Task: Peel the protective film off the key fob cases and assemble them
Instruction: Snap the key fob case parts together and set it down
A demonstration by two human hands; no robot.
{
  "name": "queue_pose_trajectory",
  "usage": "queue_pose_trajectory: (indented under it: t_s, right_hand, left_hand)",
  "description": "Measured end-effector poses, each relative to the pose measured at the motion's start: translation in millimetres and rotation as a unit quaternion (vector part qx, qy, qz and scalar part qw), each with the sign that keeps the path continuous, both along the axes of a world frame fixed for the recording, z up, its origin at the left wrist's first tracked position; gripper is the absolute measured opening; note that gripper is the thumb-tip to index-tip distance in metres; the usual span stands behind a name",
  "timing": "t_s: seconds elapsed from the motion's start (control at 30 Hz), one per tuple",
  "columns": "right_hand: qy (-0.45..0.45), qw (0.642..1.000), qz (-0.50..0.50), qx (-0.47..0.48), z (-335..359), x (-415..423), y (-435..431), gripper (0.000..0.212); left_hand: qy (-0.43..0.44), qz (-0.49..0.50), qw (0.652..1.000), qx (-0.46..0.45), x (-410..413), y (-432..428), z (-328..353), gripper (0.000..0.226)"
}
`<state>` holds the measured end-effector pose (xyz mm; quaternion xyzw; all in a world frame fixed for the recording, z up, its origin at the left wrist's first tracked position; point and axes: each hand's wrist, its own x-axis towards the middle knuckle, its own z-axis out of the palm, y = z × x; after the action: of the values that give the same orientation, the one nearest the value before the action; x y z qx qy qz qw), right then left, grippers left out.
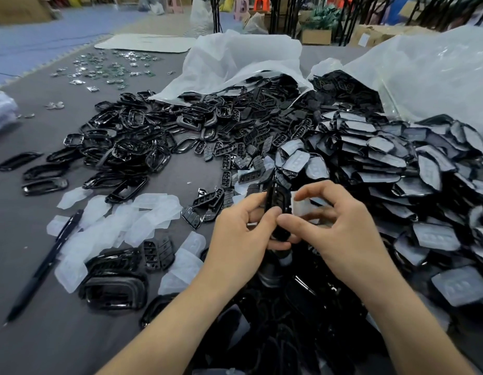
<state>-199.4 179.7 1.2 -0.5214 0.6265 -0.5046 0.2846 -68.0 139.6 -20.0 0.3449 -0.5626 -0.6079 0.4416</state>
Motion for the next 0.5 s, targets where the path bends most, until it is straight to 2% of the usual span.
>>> queue_pose_trajectory:
  t_s: [0.07,0.17,0.2,0.33,0.5]
  right_hand:
    - [0.042,0.999,-0.007,-0.026,-0.5,1.5,-0.2,0.024]
    - [0.108,0.990,-0.037,-0.080,-1.2,2.3,-1.1,0.012]
    - [0.106,0.989,-0.044,-0.094,-1.0,2.3,-0.8,0.008]
    - [-0.013,0.992,-0.059,-0.106,1.1,-1.8,-0.4,0.020]
    - [-0.120,0.990,-0.008,-0.080,1.3,-4.0,-2.2,0.020]
  left_hand:
    - [-0.002,0.000,1.000,0.000,0.6,0.0,0.8,0.024]
    - [0.004,-0.006,1.000,0.010,0.3,1.1,2.5,0.026]
    - [0.008,-0.007,1.000,0.013,0.4,1.4,3.0,0.025]
    - [0.009,-0.002,1.000,0.018,0.8,1.8,3.0,0.023]
    - [0.010,-0.001,1.000,0.021,0.9,1.3,2.6,0.024]
